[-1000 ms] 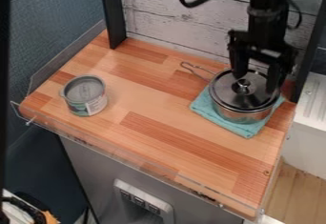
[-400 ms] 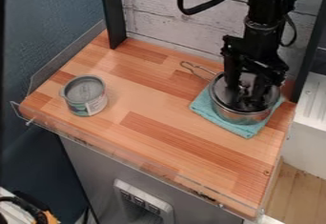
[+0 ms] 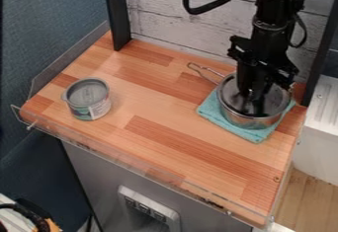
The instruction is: Put the cover of silver pot to the bottom right side of the table.
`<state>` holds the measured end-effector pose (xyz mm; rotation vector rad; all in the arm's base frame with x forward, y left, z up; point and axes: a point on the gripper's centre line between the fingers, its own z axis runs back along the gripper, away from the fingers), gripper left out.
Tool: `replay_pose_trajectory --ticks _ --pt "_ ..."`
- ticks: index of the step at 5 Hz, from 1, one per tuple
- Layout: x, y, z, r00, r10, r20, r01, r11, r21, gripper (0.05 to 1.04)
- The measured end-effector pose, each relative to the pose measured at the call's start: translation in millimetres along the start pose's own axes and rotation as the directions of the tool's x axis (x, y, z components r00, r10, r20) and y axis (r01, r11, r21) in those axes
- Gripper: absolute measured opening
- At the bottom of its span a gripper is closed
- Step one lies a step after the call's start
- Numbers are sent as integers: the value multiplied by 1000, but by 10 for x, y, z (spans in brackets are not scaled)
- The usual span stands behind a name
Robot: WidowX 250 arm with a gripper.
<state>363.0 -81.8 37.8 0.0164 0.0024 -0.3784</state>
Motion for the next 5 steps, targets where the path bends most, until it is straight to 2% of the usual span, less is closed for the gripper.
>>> replay_pose_trajectory --ticks 1,2,3,4,5 --pt "31 31 58 1000 13 23 -13 1000 -21 283" --pt "9 27 468 991 21 129 -20 1000 -14 283" --pt "-296 55 498 994 31 106 -29 999 -19 283" --pt "-612 36 351 999 26 46 -26 1000 -3 283" --pt "-883 32 152 999 33 11 -33 999 23 283"
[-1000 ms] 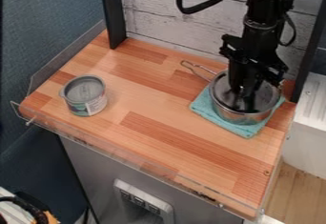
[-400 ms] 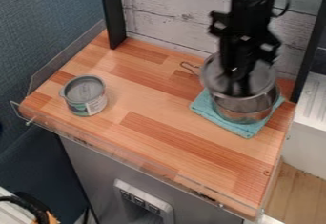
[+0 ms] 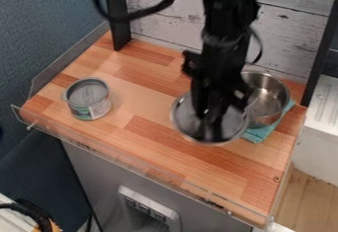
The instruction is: Put the cover of silver pot to the bottom right side of the table.
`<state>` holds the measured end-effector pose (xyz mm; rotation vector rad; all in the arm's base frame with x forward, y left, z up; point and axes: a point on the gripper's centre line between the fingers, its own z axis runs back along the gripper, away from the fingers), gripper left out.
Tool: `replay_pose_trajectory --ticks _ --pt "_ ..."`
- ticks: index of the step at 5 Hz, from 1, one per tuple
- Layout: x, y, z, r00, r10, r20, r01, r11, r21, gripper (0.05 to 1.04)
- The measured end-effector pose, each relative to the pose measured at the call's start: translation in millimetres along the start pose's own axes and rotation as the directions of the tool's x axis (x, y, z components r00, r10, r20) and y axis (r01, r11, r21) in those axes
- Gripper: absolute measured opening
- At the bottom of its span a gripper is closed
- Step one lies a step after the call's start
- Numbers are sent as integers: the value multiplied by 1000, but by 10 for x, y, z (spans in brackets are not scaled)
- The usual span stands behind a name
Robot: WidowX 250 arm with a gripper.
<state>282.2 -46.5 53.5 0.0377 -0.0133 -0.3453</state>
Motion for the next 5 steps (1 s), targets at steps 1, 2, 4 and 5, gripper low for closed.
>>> replay_pose_trajectory --ticks 1,2,4,5 --pt "-122 -12 -183 1000 12 20 -12 1000 10 283" --pt "-108 7 -263 997 27 71 -26 1000 -4 283" --pt "-156 -54 -437 999 5 54 -3 999 -45 283" --pt "-244 -73 -482 1000 12 27 -11 999 -45 283"
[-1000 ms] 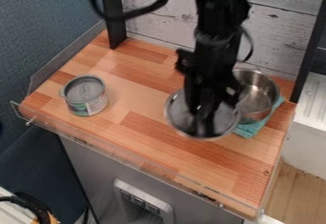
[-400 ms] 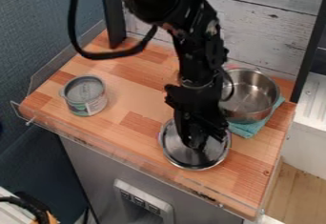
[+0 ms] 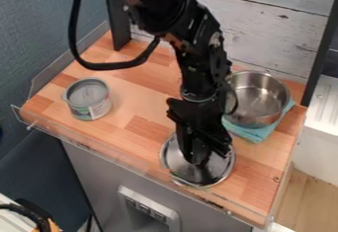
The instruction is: Put the cover of silver pot to the bottom right side of the table.
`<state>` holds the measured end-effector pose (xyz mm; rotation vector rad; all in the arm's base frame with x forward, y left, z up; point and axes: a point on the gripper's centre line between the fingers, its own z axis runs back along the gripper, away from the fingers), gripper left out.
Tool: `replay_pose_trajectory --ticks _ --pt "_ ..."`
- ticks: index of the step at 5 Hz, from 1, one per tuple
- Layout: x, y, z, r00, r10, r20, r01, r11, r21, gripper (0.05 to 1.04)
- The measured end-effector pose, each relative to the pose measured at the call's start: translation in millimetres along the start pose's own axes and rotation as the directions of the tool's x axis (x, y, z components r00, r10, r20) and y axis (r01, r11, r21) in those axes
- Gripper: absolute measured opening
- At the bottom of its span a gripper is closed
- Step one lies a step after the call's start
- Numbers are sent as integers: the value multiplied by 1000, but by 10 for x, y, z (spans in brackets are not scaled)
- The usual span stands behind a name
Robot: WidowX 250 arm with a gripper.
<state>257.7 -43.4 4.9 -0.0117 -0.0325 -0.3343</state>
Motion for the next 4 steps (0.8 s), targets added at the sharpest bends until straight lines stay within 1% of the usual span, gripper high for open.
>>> replay_pose_trajectory --ticks 1,2,3,4 --pt "-15 -12 -10 1000 -5 -5 5 1000 11 324" --pt "-32 -47 69 1000 -18 -16 19 999 48 608" --pt "-27 -42 277 1000 -13 -19 15 994 104 904" --pt "-50 -45 411 1000 -1 -22 3 994 109 1014"
